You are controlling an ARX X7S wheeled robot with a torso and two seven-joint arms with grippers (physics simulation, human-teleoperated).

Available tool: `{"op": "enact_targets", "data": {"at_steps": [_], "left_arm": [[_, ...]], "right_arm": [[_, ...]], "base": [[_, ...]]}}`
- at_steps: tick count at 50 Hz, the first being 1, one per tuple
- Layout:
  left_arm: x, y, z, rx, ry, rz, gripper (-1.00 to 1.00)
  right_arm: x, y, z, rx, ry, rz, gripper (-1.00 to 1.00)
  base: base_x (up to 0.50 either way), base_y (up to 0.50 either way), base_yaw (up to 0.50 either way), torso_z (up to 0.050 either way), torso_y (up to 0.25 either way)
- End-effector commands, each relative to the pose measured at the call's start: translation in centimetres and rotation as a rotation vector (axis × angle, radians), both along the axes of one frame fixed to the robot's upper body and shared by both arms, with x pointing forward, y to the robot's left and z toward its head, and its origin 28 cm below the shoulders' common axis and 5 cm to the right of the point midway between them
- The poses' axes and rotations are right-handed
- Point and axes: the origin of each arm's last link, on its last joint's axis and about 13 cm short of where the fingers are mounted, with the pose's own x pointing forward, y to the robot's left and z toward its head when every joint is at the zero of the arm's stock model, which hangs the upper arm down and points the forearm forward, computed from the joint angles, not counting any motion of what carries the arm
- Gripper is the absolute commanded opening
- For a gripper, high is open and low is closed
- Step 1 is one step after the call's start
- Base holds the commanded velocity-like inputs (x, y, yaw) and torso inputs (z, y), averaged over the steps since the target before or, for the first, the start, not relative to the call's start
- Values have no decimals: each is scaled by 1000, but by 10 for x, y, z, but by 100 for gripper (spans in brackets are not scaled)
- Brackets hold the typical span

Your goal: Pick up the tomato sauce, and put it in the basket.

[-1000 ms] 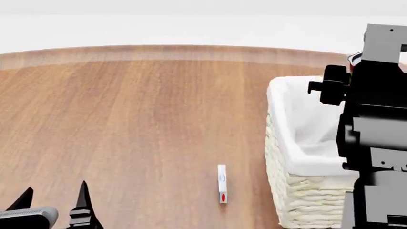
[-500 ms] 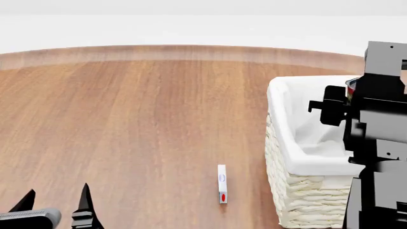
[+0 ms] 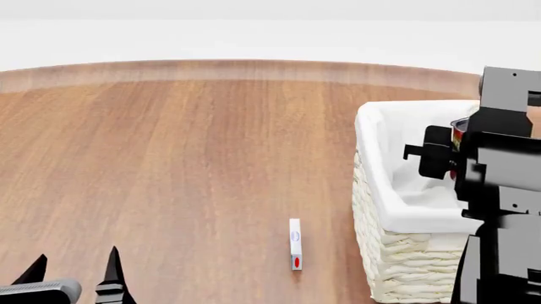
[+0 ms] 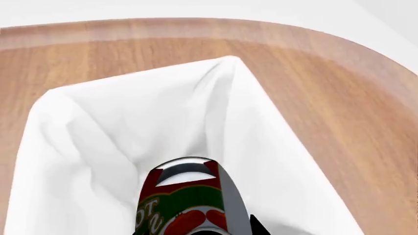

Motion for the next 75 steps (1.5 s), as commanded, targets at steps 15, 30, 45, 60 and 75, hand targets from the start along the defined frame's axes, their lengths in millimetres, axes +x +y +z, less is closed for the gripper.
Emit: {"op": "enact_targets", "data": {"at_steps": [15,30,45,60,75], "left_arm": [[-1,1,-1,-3,0,3,100],[-2,0,-3,-7,2,-6,100],[-6,-3,-1,-11,-2,-11,100],[-8,-5,-1,-1,-3,-13,100],[-8,-5,-3,-3,5,-12,100]], "right_arm": [[-1,0,1,-22,20,19,100],[9,2,26,-78,-132,44,100],[-40,43,2,-171,-424,50,100],[-147,86,-53,-287,-632,61,100],[-231,146,-156,-267,-659,224,100]], "base": [[0,0,0,0,0],[0,0,0,0,1],[0,0,0,0,0],[0,0,0,0,0],[0,0,0,0,0]]}}
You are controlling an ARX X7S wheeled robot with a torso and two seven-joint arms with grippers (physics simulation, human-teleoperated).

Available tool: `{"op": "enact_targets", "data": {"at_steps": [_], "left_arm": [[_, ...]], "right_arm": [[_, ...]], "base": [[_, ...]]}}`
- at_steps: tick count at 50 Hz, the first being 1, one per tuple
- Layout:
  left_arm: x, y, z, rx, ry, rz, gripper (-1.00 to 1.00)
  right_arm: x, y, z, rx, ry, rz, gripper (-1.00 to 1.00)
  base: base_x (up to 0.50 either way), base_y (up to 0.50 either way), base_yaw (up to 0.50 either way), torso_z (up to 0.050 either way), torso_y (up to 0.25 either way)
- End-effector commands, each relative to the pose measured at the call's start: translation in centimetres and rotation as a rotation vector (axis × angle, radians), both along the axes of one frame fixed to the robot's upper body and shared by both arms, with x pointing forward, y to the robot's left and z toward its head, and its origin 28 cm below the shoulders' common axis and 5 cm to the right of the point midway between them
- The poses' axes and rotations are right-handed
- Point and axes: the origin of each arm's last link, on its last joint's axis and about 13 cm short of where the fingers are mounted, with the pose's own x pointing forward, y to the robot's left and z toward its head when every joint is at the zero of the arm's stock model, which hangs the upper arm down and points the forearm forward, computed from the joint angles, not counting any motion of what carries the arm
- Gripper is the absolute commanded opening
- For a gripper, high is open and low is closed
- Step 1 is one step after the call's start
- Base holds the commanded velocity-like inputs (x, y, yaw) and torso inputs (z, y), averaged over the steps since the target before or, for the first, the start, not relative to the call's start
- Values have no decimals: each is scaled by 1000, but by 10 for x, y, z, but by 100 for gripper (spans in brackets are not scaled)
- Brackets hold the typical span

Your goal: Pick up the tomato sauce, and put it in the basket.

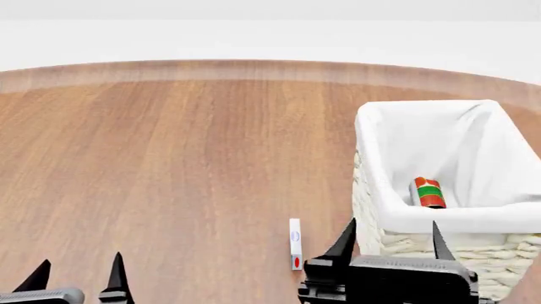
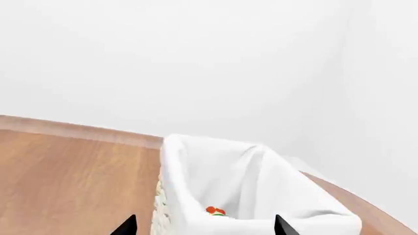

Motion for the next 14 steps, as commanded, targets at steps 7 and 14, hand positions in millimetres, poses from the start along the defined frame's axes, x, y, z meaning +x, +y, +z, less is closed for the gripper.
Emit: {"op": "enact_targets", "data": {"at_steps": [7,14], "left_arm": [[-3,0,-4,-4,8,2,100],[-3,-1,-10,-7,19,1,100]], "right_arm": [[-88,53,-77,45,4,129,100],[-98,61,-99,118,83,159,100]], "base": [[0,0,0,0,0],[0,0,0,0,0]]}}
